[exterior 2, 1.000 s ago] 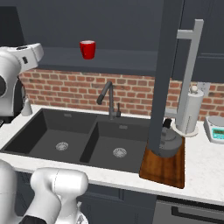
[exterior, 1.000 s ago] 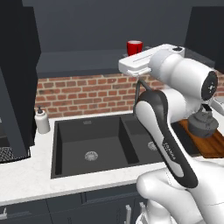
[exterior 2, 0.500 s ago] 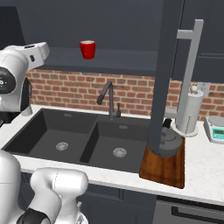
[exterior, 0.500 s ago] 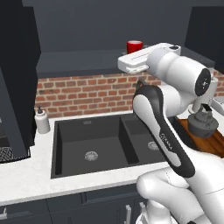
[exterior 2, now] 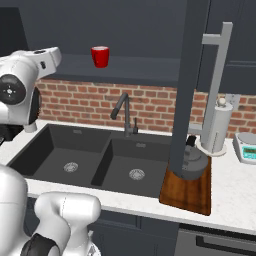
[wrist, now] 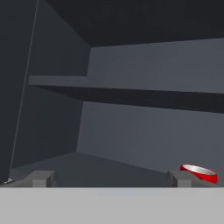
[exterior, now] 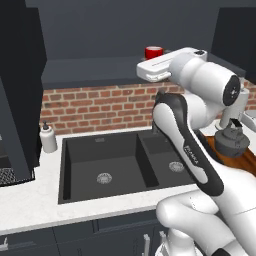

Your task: Pick the kettle from the counter and place it on the tray. Then pick the mug from the cabinet and place it on the tray. Then close the cabinet doors.

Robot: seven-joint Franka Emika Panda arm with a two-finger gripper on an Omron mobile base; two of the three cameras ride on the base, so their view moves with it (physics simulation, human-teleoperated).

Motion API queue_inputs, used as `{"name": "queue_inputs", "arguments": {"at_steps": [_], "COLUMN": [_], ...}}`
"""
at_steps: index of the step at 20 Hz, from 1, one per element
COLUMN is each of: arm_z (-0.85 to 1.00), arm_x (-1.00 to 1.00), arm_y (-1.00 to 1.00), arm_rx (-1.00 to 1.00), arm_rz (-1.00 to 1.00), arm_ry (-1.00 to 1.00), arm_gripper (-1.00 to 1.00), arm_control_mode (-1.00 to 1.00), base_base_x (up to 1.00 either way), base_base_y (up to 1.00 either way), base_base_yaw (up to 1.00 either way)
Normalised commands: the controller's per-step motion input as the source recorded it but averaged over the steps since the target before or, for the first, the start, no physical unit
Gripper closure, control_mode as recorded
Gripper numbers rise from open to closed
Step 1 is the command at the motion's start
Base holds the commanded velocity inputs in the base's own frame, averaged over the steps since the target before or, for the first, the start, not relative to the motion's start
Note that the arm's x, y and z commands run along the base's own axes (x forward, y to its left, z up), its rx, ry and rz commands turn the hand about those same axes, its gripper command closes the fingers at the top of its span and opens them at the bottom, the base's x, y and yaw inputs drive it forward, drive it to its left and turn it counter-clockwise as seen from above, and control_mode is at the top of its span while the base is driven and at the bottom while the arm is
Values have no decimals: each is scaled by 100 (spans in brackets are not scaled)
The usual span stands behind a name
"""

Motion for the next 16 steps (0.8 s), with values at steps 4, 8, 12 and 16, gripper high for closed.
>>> {"name": "queue_inputs", "arguments": {"at_steps": [4, 8, 12, 16], "arm_z": [0, 0, -4, -10], "arm_x": [13, 13, 13, 14], "arm_y": [-12, -12, -5, 0], "arm_rx": [0, 0, 0, 0], "arm_rz": [-1, -3, -3, -3], "arm_ry": [0, 0, 0, 2], "arm_gripper": [-100, -100, -100, -100], "arm_control_mode": [-100, -100, -100, -100], "base_base_x": [0, 0, 0, 0], "base_base_y": [0, 0, 0, 0], "base_base_yaw": [0, 0, 0, 0]}}
